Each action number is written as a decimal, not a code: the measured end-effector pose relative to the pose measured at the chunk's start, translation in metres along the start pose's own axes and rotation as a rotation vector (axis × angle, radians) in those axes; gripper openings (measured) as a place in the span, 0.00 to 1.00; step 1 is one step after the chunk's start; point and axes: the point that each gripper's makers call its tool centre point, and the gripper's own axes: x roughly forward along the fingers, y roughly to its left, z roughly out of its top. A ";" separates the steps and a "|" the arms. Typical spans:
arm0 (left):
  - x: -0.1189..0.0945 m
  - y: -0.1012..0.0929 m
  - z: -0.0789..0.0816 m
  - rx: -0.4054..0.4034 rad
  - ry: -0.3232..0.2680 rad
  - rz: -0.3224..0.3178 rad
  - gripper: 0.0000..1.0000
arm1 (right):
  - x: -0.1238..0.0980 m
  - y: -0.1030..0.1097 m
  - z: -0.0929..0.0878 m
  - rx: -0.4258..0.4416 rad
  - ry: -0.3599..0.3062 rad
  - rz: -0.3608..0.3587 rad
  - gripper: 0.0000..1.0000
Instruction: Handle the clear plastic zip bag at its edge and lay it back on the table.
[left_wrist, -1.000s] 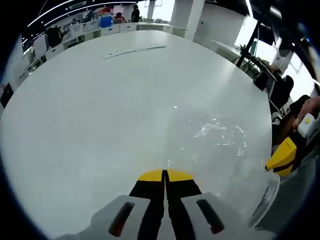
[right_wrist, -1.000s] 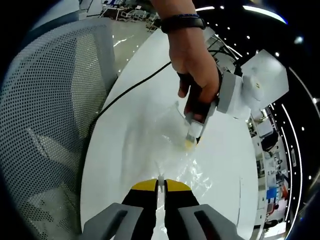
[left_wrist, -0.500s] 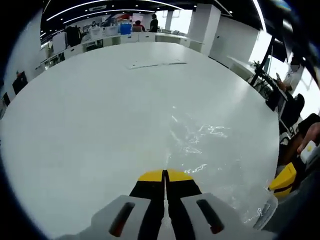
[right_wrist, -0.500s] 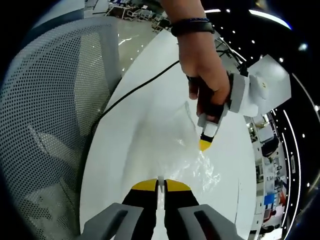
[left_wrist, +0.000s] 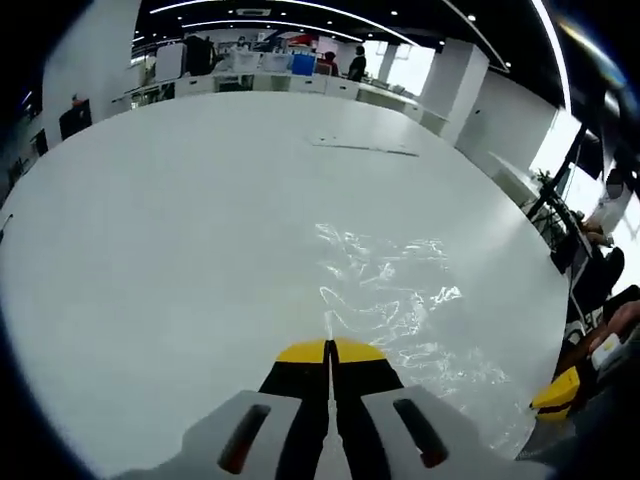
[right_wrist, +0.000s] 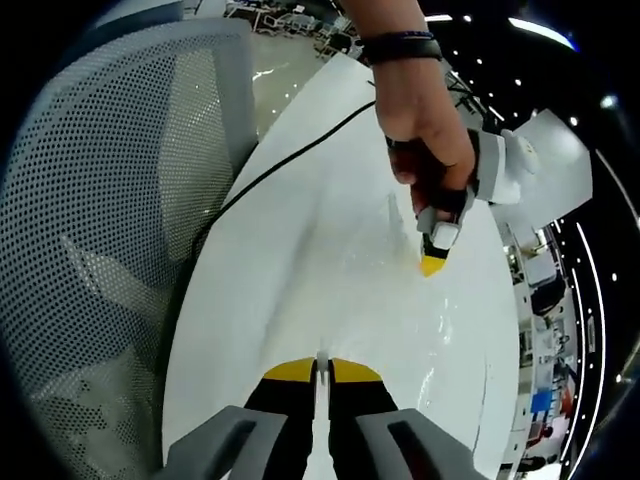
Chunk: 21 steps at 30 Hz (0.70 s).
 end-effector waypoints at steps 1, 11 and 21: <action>0.000 0.000 0.000 -0.003 0.000 0.001 0.00 | 0.000 -0.001 -0.002 -0.005 0.007 -0.003 0.00; -0.003 0.002 -0.008 -0.009 0.009 0.003 0.00 | 0.007 -0.007 -0.026 0.006 0.076 -0.024 0.01; -0.018 0.003 -0.011 0.030 -0.008 0.022 0.10 | 0.012 0.001 -0.042 0.043 0.116 0.001 0.07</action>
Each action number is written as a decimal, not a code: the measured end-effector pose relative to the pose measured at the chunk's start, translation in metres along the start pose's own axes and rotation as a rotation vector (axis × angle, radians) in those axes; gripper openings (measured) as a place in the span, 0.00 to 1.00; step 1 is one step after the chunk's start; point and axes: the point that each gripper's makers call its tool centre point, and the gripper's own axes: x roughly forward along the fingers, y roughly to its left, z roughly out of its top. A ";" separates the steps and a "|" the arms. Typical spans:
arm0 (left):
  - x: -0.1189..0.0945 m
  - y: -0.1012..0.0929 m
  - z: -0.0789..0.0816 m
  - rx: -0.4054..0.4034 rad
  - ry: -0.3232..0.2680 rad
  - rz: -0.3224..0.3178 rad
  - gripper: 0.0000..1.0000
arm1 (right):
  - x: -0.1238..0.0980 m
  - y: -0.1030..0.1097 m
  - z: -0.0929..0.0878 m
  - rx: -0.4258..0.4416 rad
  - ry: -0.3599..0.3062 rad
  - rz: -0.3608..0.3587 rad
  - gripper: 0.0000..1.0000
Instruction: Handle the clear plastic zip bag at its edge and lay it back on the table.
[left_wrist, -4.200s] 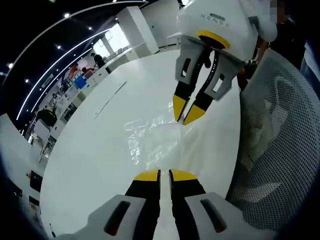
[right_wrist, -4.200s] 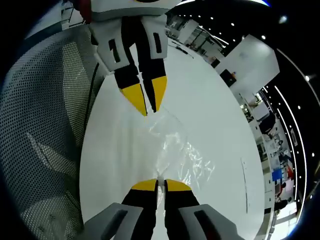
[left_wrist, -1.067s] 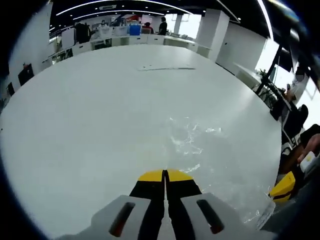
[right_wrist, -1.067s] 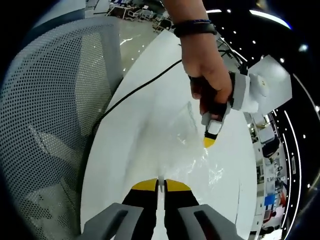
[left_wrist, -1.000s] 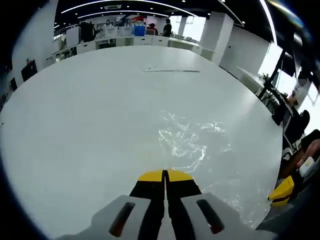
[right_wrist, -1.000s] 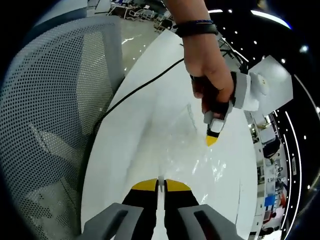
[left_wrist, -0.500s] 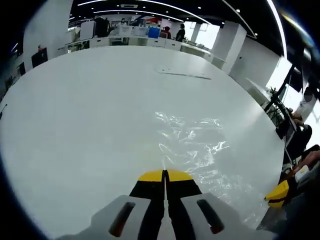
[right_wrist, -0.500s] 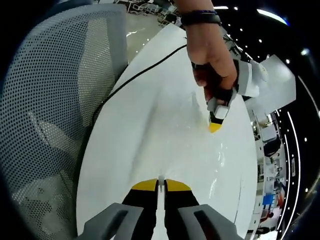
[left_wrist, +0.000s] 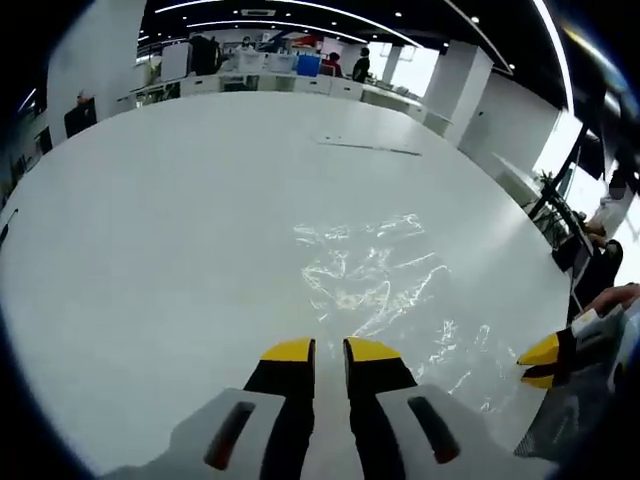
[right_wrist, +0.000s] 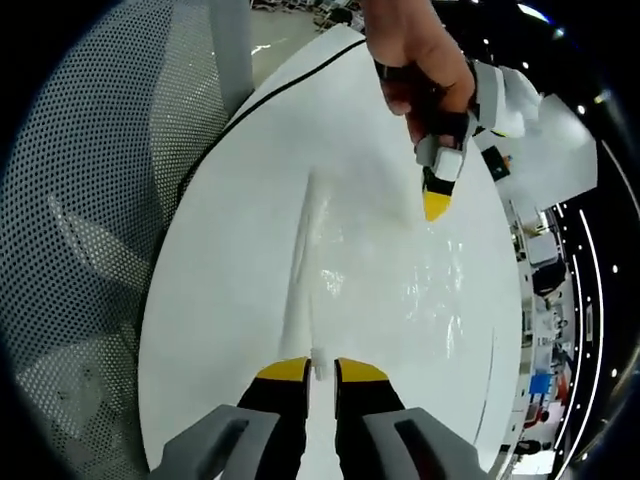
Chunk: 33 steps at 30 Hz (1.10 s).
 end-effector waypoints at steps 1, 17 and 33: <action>-0.002 -0.001 -0.001 0.010 0.002 0.000 0.11 | 0.000 0.000 0.000 0.017 -0.004 0.001 0.07; -0.029 -0.049 -0.007 0.348 -0.037 -0.085 0.15 | -0.017 0.002 -0.005 0.310 -0.083 -0.056 0.12; -0.051 -0.083 -0.036 0.485 -0.035 -0.156 0.20 | -0.020 0.013 -0.002 0.466 -0.137 -0.045 0.18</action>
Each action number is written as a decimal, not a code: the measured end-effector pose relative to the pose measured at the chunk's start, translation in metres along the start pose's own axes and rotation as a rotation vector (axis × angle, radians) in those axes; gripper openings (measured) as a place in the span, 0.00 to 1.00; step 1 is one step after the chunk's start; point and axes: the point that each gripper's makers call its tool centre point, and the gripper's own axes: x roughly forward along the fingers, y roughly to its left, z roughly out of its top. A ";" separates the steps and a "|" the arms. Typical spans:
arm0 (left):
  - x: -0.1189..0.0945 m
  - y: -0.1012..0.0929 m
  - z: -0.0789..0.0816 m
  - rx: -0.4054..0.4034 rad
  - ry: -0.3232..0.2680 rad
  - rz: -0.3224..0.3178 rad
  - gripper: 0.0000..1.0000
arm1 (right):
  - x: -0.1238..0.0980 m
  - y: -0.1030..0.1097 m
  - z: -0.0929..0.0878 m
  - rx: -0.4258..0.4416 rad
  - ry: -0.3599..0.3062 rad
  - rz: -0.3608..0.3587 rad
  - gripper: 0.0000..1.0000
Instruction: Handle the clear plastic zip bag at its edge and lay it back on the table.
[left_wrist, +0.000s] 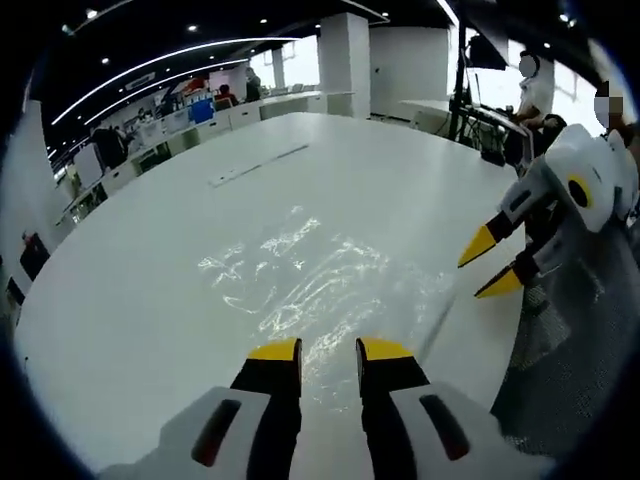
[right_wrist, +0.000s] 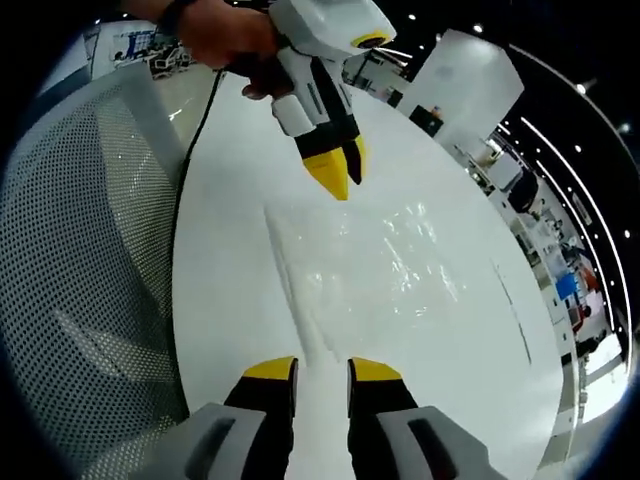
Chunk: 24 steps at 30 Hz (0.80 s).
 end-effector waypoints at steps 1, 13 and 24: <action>-0.002 -0.001 -0.001 0.000 -0.004 -0.002 0.21 | -0.001 0.000 -0.001 0.012 -0.003 -0.002 0.18; -0.021 -0.012 -0.015 -0.059 -0.053 -0.006 0.28 | -0.013 0.003 -0.001 0.180 -0.045 -0.018 0.35; -0.035 -0.007 -0.017 -0.152 -0.127 0.025 0.44 | -0.019 -0.002 -0.004 0.339 -0.079 -0.037 0.46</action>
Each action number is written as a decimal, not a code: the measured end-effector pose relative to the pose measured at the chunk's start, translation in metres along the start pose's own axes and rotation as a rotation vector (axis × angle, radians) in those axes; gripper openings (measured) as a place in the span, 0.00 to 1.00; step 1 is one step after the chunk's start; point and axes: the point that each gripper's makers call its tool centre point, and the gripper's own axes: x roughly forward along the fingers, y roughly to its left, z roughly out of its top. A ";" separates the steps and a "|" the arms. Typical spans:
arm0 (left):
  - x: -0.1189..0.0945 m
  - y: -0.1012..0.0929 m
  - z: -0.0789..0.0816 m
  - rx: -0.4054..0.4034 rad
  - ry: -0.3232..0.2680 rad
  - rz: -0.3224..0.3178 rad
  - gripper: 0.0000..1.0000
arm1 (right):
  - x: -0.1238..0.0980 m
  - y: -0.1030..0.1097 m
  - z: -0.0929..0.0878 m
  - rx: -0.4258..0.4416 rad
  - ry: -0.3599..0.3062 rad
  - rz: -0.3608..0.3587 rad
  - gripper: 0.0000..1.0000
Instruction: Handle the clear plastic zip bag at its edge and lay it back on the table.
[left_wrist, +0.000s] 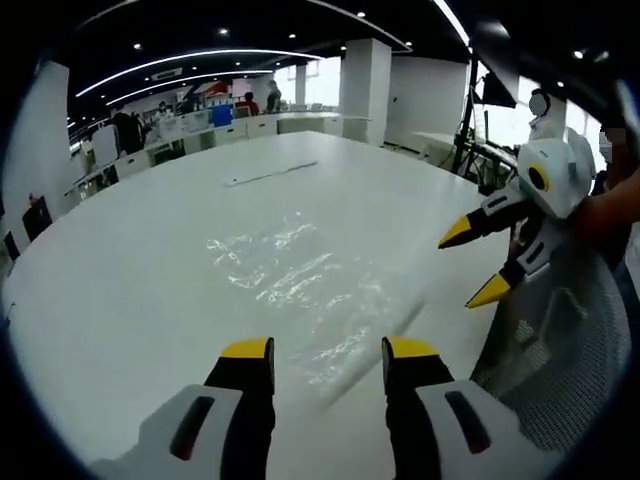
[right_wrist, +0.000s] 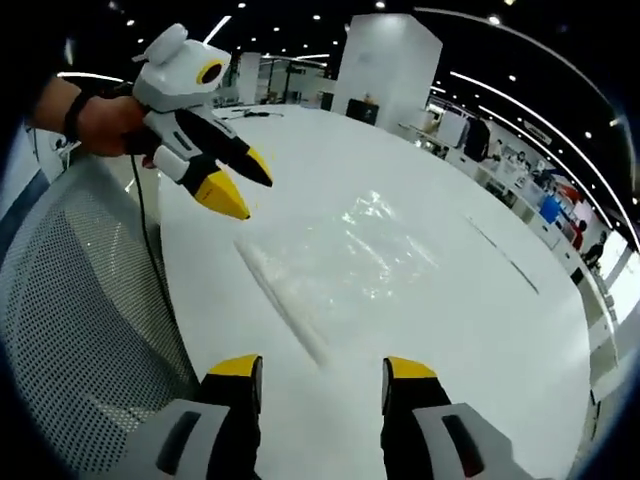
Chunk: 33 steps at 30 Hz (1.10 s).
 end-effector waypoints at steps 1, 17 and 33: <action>-0.003 -0.001 0.001 -0.012 -0.013 0.009 0.46 | -0.001 0.000 0.001 0.013 -0.007 0.003 0.47; -0.024 0.000 -0.014 -0.113 0.008 0.058 0.65 | -0.022 -0.007 0.008 0.196 -0.104 -0.013 0.68; -0.035 0.013 -0.019 -0.174 0.008 0.143 0.61 | -0.021 0.009 0.013 0.075 -0.093 -0.006 0.69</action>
